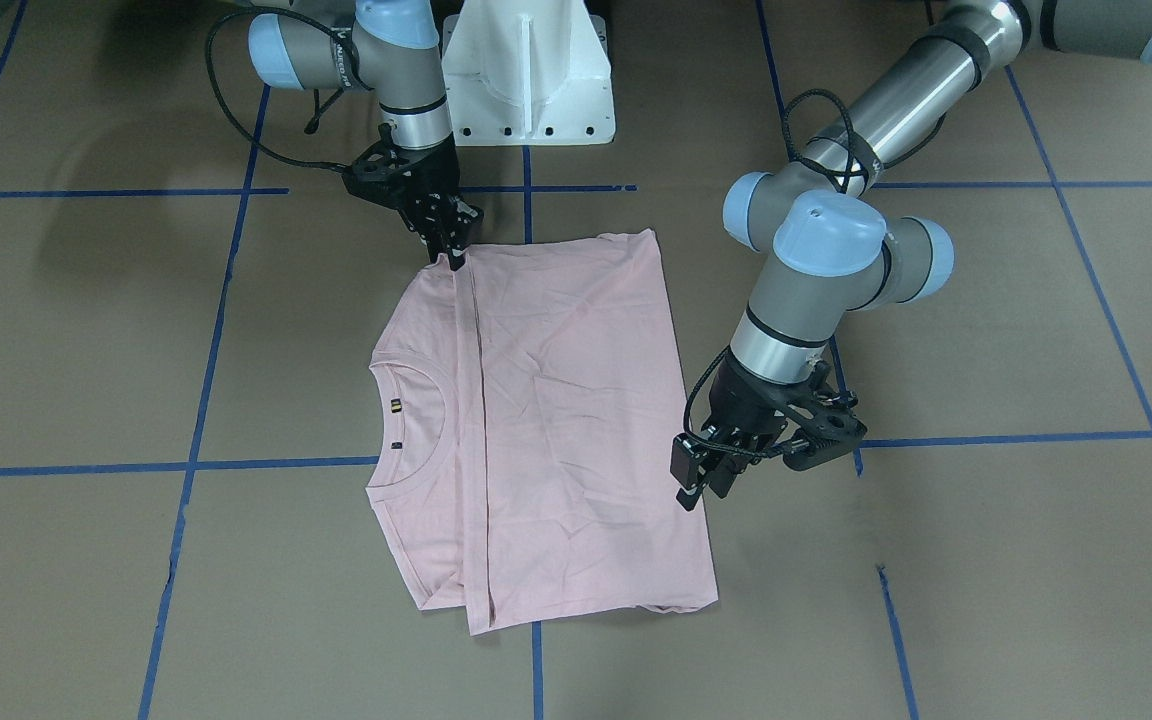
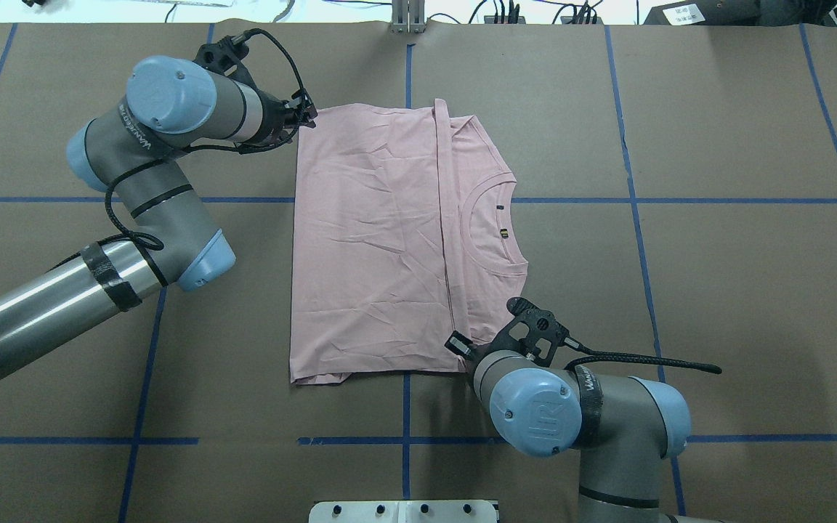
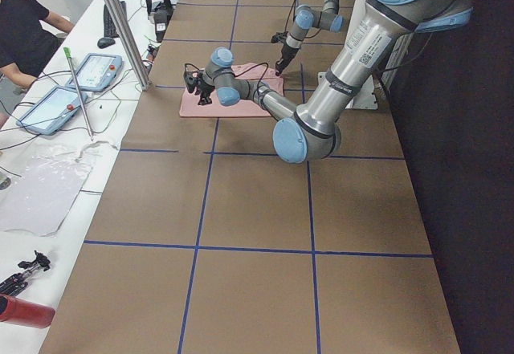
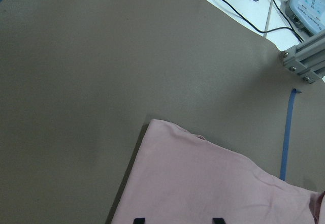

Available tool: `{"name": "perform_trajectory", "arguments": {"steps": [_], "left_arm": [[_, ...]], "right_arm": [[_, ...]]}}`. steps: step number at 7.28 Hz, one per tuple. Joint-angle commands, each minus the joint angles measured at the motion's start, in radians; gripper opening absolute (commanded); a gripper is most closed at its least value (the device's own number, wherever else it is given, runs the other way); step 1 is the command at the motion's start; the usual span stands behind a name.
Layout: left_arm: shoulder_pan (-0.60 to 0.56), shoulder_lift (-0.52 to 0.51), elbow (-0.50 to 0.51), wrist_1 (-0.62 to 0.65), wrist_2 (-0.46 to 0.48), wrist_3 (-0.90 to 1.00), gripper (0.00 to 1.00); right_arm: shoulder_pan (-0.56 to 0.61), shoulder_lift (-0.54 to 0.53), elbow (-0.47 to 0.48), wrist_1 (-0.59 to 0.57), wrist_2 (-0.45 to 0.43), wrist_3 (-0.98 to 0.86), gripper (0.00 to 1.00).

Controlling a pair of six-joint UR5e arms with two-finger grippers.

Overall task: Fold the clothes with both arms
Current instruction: 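Move the left gripper to the other near corner of the shirt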

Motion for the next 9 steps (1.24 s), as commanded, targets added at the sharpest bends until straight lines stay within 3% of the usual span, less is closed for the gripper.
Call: {"name": "perform_trajectory", "arguments": {"steps": [1, 4, 7, 9], "left_arm": [[0.001, 0.000, -0.002, 0.000, -0.002, -0.004, 0.54], [0.003, 0.040, -0.093, 0.006, -0.005, -0.042, 0.54], [0.082, 0.176, -0.384, 0.170, 0.003, -0.110, 0.54], [0.264, 0.244, -0.591, 0.365, 0.119, -0.232, 0.56]], "right_arm": [[0.000, 0.000, 0.007, -0.002, 0.002, -0.002, 0.00], [0.006, -0.017, 0.057, -0.003, 0.003, -0.002, 0.00], [-0.024, -0.051, 0.160, -0.081, 0.003, -0.001, 0.00], [-0.036, -0.061, 0.162, -0.081, 0.002, -0.001, 0.00]]}}
